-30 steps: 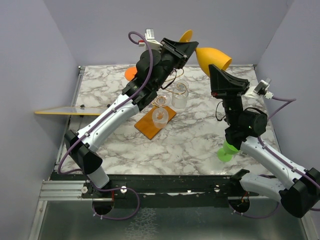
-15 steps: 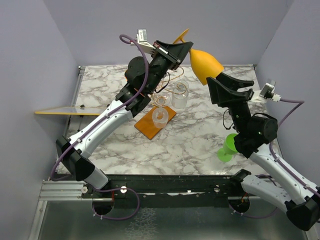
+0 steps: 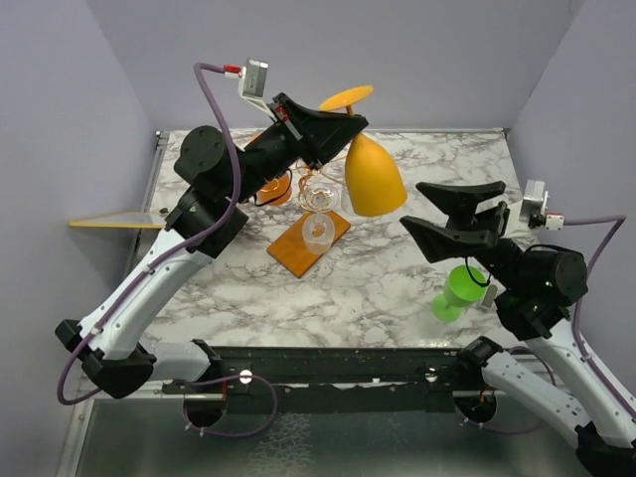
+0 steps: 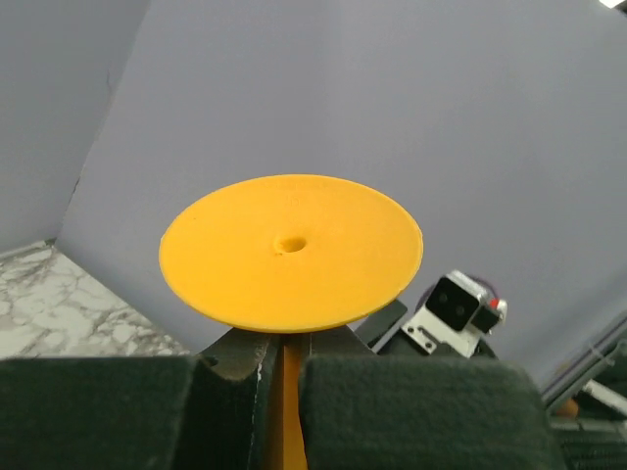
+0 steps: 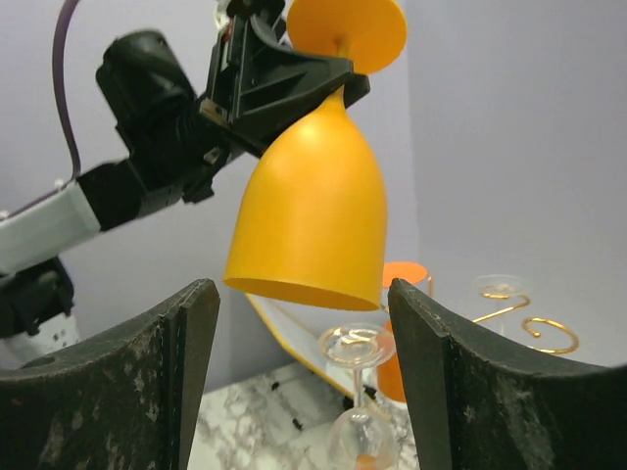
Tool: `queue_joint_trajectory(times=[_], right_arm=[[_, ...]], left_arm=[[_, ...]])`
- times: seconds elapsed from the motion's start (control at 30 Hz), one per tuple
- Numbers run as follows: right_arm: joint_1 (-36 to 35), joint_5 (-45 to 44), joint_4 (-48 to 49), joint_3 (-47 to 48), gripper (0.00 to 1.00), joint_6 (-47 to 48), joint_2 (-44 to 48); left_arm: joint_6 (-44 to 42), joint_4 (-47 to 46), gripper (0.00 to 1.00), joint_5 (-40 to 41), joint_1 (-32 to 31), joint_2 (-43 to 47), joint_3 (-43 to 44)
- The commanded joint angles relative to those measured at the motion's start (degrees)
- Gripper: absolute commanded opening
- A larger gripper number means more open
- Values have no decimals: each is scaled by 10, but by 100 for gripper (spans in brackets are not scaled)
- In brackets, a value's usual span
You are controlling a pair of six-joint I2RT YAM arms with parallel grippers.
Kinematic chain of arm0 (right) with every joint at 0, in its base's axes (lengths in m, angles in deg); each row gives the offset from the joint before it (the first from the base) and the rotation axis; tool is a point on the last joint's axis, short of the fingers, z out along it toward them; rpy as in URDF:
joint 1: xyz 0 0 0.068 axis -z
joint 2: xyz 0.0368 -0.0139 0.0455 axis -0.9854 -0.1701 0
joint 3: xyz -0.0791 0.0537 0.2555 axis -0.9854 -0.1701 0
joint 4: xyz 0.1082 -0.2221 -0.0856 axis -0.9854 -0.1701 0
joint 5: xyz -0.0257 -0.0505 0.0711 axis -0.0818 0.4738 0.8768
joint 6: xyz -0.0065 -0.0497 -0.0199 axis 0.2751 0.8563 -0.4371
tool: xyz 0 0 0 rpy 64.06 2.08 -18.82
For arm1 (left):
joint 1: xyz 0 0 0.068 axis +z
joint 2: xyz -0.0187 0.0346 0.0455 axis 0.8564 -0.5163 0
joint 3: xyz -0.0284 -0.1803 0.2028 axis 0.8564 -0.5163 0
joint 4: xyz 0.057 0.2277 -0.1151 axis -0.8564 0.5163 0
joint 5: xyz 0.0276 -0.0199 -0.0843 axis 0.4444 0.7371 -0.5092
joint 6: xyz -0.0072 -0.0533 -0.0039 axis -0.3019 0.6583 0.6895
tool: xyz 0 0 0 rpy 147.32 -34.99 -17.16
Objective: Place the wine glass upside down on the wine glass rack
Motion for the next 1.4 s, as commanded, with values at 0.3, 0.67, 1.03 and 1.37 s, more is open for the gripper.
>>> queue_joint_trajectory(times=[0.3, 0.67, 1.03, 1.37], right_arm=[[-1, 134, -112, 72, 75, -4, -24], [-2, 141, -147, 180, 74, -210, -143], [-38, 138, -203, 286, 65, -313, -297], [-94, 102, -222, 331, 66, -357, -366]], left_arm=[[-301, 265, 0, -88, 0, 142, -47], [-452, 288, 0, 10, 0, 274, -182], [-492, 247, 0, 46, 0, 296, -254], [-484, 168, 0, 40, 0, 344, -321]])
